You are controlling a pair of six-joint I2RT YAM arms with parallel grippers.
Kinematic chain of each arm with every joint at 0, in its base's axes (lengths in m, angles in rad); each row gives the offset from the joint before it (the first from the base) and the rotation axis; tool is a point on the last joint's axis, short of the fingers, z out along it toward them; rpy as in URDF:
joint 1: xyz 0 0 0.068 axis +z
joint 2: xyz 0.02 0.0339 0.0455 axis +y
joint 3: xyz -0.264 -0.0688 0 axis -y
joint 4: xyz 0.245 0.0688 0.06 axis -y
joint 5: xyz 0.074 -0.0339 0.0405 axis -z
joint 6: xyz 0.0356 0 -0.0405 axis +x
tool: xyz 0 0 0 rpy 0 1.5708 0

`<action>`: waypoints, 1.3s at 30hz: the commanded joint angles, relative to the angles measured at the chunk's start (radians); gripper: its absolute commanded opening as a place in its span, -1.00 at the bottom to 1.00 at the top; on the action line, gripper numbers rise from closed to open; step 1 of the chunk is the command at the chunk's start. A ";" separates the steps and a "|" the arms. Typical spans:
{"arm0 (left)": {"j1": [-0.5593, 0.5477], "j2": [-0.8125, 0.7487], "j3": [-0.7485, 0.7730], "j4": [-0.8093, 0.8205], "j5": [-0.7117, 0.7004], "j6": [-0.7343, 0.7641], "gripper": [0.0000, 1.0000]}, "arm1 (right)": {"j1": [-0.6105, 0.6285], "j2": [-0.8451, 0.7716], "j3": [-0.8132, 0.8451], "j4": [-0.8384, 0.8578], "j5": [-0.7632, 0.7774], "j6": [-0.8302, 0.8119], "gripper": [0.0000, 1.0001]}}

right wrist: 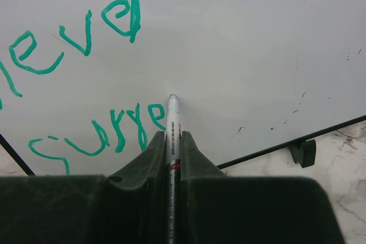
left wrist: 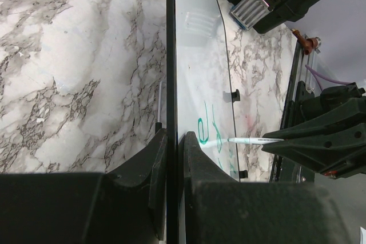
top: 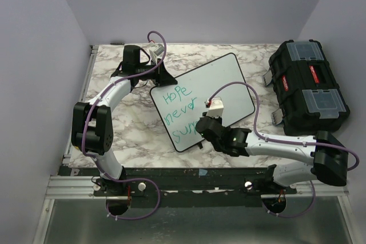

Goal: Write a sentence on the whiteboard

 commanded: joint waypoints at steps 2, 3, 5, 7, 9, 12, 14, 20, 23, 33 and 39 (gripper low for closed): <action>-0.007 -0.007 0.006 0.101 -0.049 0.134 -1.00 | -0.006 0.001 0.005 -0.027 -0.014 0.036 -0.99; -0.007 -0.006 0.005 0.101 -0.048 0.134 -1.00 | -0.007 -0.002 0.006 -0.038 -0.016 0.040 -0.99; -0.006 -0.006 0.005 0.101 -0.049 0.134 -1.00 | -0.007 -0.009 0.005 -0.055 -0.027 0.049 -0.99; -0.007 -0.005 0.007 0.100 -0.048 0.134 -1.00 | -0.006 -0.020 0.002 -0.064 -0.047 0.049 -0.99; -0.007 -0.004 0.009 0.098 -0.049 0.134 -1.00 | -0.007 -0.028 0.000 -0.080 -0.063 0.053 -0.99; -0.007 -0.003 0.009 0.097 -0.048 0.135 -1.00 | -0.007 -0.041 -0.012 -0.099 -0.083 0.066 -0.99; -0.007 -0.004 0.007 0.097 -0.048 0.135 -1.00 | -0.006 -0.047 -0.020 -0.110 -0.098 0.073 -0.99; -0.008 -0.003 0.008 0.097 -0.048 0.135 -1.00 | -0.007 -0.045 -0.026 -0.112 -0.108 0.084 -0.99; -0.008 -0.004 0.007 0.095 -0.048 0.135 -1.00 | -0.006 -0.028 -0.010 -0.109 -0.089 0.078 -0.99; -0.008 -0.005 0.007 0.094 -0.050 0.137 -1.00 | -0.006 0.021 0.062 -0.085 -0.014 0.032 -0.99; -0.009 -0.003 0.010 0.092 -0.050 0.138 -1.00 | -0.006 0.051 0.101 -0.083 0.026 0.012 -0.99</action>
